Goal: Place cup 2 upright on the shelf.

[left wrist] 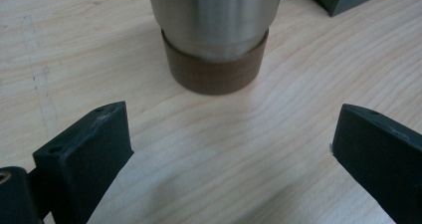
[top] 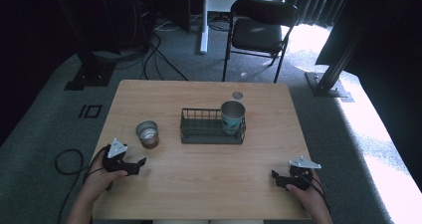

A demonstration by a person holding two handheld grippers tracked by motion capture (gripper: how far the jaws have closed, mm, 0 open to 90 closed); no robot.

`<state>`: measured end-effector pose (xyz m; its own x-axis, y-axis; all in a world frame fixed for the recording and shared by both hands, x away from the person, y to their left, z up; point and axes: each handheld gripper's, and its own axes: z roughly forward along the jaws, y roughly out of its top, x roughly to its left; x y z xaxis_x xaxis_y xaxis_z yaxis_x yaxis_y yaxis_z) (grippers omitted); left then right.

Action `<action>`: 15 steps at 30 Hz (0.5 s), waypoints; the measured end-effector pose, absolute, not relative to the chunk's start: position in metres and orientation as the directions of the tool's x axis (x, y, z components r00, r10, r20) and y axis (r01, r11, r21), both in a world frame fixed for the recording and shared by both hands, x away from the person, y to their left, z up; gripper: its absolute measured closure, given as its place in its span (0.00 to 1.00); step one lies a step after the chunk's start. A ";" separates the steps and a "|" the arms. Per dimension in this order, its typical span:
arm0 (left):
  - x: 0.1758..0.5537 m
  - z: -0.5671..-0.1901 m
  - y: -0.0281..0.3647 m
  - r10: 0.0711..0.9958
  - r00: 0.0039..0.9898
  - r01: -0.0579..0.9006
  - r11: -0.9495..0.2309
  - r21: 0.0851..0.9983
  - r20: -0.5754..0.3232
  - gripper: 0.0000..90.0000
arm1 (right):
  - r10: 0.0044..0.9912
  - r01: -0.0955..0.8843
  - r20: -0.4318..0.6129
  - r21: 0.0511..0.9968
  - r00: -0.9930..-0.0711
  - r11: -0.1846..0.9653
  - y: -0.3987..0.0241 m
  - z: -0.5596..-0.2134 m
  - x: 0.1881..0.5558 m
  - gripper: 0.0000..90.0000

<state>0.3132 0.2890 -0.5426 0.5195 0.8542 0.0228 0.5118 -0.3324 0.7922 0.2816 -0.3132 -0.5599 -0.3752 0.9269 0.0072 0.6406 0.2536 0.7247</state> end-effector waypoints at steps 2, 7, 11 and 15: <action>0.316 -0.542 0.288 0.852 0.523 0.510 -0.330 0.795 0.018 0.03 | 0.927 0.640 0.007 0.725 -0.376 0.254 -0.313 -0.560 0.282 0.13; 0.322 -0.539 0.285 0.849 0.528 0.498 -0.325 0.804 0.015 0.03 | 0.927 0.641 0.007 0.725 -0.375 0.254 -0.313 -0.560 0.282 0.13; 0.328 -0.538 0.281 0.845 0.534 0.493 -0.332 0.804 0.022 0.03 | 0.927 0.641 0.007 0.725 -0.376 0.254 -0.313 -0.560 0.282 0.13; 0.333 -0.535 0.279 0.844 0.535 0.485 -0.340 0.806 0.034 0.03 | 0.927 0.640 0.007 0.725 -0.376 0.254 -0.313 -0.560 0.282 0.13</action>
<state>0.3334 0.2786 -0.5349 0.5354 0.8439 0.0344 0.4846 -0.3403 0.8059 0.2816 -0.3132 -0.5599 -0.3757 0.9267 0.0073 0.6405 0.2540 0.7248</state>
